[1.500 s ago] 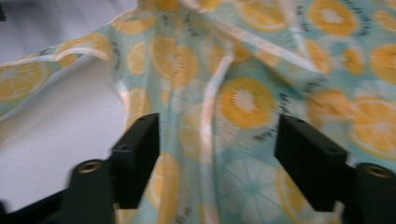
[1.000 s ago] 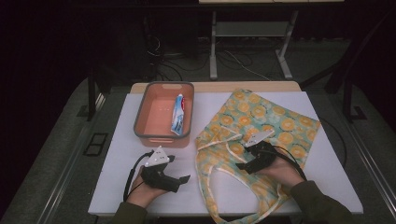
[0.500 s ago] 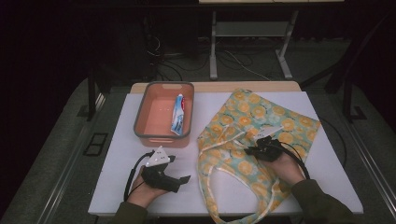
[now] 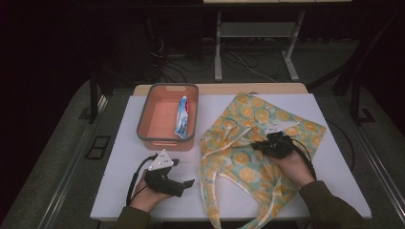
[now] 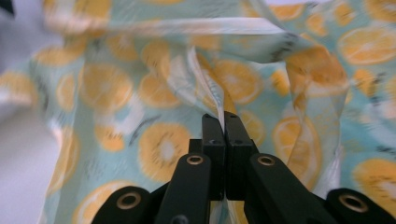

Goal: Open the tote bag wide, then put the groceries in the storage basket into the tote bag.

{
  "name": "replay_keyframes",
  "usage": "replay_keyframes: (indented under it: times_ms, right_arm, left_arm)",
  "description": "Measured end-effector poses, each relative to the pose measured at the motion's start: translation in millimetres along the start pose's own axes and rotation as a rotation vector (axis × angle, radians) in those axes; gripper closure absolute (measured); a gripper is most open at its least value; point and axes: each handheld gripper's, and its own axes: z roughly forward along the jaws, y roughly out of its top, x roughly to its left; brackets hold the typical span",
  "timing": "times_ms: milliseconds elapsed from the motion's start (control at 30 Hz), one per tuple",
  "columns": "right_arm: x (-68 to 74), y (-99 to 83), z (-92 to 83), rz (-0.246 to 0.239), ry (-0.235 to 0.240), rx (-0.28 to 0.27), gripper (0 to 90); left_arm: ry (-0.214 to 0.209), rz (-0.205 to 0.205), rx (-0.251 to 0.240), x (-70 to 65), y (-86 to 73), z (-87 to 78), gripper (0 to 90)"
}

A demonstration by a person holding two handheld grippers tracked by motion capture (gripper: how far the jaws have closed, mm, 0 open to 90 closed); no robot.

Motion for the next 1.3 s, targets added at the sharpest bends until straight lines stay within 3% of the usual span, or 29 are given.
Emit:
replay_keyframes:
  times_ms: [167, 333, 733, 900, 1033, 1300]
  right_arm:
    - [-20.6, 10.7, -7.5, 0.072, -0.017, -0.072, 89.0]
    - [-30.4, 16.3, -14.7, 0.114, -0.022, -0.127, 89.1]
    - [-32.5, 11.5, -14.1, 0.115, -0.019, -0.111, 89.0]
    - [-33.4, 10.9, -13.4, 0.117, -0.013, -0.108, 89.0]
    - [-34.0, 10.1, -12.0, 0.113, -0.005, -0.1, 89.0]
    - [-34.5, 8.8, -13.1, 0.114, -0.001, -0.099, 89.0]
  left_arm:
    - [-0.001, 0.002, 0.002, 0.0, -0.3, 0.0, 5.6]
    - [-0.002, 0.0, 0.002, 0.5, -0.8, -0.3, 5.6]
    - [-0.011, 0.01, -0.006, -0.4, 4.2, -6.3, 5.6]
    - [-0.055, 0.014, -0.054, -3.0, 25.4, -20.4, 5.6]
    - [-0.056, 0.005, -0.067, 3.0, 39.8, -23.4, 5.3]
    - [0.001, -0.008, -0.071, 34.2, 80.8, -16.7, 6.8]
